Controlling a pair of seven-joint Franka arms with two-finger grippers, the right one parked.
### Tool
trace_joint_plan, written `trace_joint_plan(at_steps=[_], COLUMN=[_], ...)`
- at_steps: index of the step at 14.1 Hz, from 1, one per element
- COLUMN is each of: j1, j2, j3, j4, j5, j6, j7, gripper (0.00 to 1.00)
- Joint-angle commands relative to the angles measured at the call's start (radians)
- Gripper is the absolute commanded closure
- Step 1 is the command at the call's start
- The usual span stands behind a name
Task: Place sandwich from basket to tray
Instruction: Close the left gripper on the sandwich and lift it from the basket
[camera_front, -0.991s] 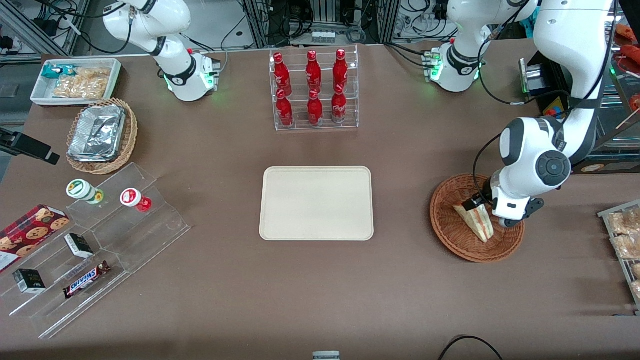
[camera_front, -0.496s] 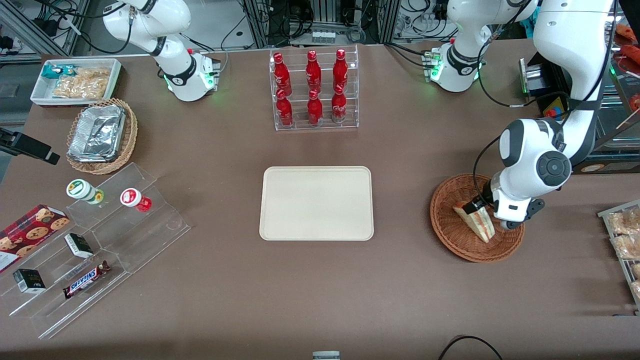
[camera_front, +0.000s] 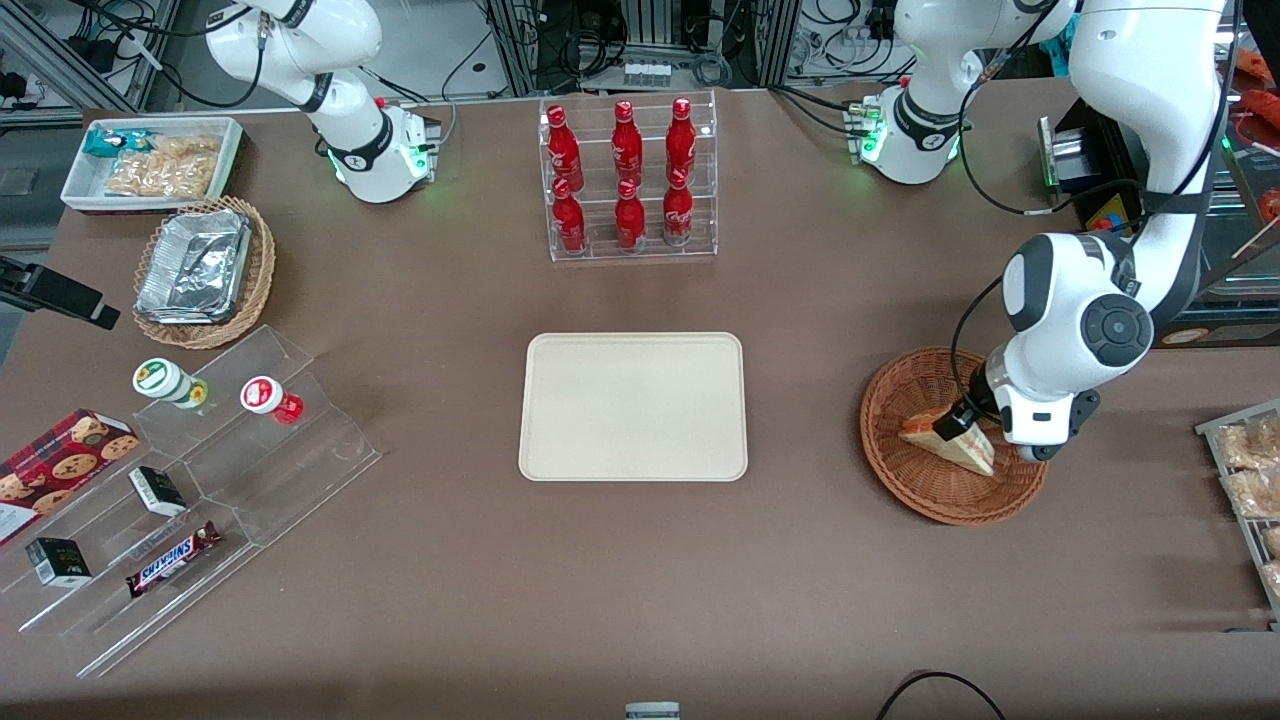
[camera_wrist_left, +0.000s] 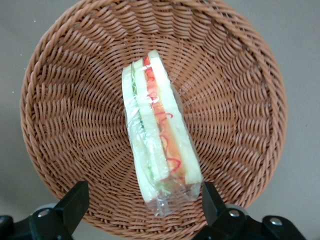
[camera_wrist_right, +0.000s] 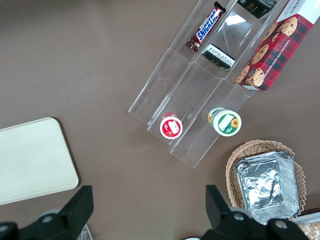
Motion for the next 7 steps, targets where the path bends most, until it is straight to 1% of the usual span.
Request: trace_joint_plan(at_steps=[1, 4, 7], j1=[-0.003, -0.004, -0.009], j2=[-0.008, 0.015, 0.079], j3=[0.000, 0.000, 0.000], j4=[0.018, 0.044, 0.044], j5=[-0.009, -0.010, -0.007], j6=[0.010, 0.032, 0.148], j7=[-0.125, -0.256, -0.406], gripper=[0.00, 0.00, 0.00])
